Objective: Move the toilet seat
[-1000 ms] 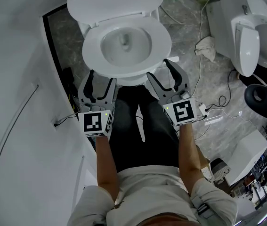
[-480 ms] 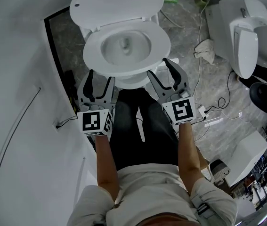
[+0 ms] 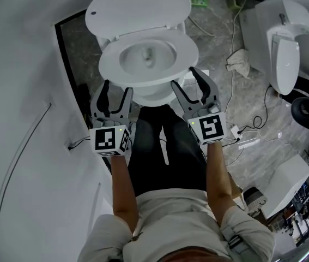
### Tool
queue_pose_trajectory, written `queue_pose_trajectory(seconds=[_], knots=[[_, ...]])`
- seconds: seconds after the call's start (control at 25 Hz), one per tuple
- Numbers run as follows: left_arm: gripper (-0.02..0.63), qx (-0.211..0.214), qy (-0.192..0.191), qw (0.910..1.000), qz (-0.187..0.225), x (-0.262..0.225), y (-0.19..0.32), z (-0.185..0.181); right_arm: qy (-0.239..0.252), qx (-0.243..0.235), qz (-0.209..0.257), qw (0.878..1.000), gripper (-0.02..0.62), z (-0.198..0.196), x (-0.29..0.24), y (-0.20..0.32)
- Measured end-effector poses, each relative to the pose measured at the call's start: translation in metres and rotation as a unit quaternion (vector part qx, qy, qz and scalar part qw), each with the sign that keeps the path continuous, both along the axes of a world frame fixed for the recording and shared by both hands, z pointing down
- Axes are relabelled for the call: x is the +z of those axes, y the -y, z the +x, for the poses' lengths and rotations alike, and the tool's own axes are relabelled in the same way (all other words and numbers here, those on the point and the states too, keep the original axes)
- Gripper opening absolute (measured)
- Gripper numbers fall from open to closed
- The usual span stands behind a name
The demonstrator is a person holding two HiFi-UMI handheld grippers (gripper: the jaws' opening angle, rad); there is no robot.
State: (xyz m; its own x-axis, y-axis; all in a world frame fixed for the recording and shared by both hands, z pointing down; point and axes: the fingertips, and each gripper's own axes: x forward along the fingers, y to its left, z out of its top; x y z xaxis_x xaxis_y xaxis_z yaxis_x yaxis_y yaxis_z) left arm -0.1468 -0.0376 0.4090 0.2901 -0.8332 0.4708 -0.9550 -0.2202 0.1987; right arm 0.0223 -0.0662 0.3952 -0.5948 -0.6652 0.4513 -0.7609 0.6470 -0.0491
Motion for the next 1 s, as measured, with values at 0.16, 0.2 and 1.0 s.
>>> queue_pose_trajectory(seconds=[0.16, 0.2, 1.0], knots=[[0.294, -0.004, -0.003, 1.0000, 0.003, -0.002, 0.007, -0.005, 0.001, 0.001, 0.003, 1.000, 0.268, -0.004, -0.003, 0.007], [0.292, -0.005, -0.003, 1.0000, 0.004, -0.003, 0.008, -0.005, 0.001, 0.001, 0.004, 1.000, 0.268, -0.004, -0.003, 0.009], [0.273, -0.020, -0.010, 0.9996, 0.020, -0.015, 0.041, -0.016, 0.018, 0.012, 0.018, 1.000, 0.261, -0.010, -0.017, 0.042]])
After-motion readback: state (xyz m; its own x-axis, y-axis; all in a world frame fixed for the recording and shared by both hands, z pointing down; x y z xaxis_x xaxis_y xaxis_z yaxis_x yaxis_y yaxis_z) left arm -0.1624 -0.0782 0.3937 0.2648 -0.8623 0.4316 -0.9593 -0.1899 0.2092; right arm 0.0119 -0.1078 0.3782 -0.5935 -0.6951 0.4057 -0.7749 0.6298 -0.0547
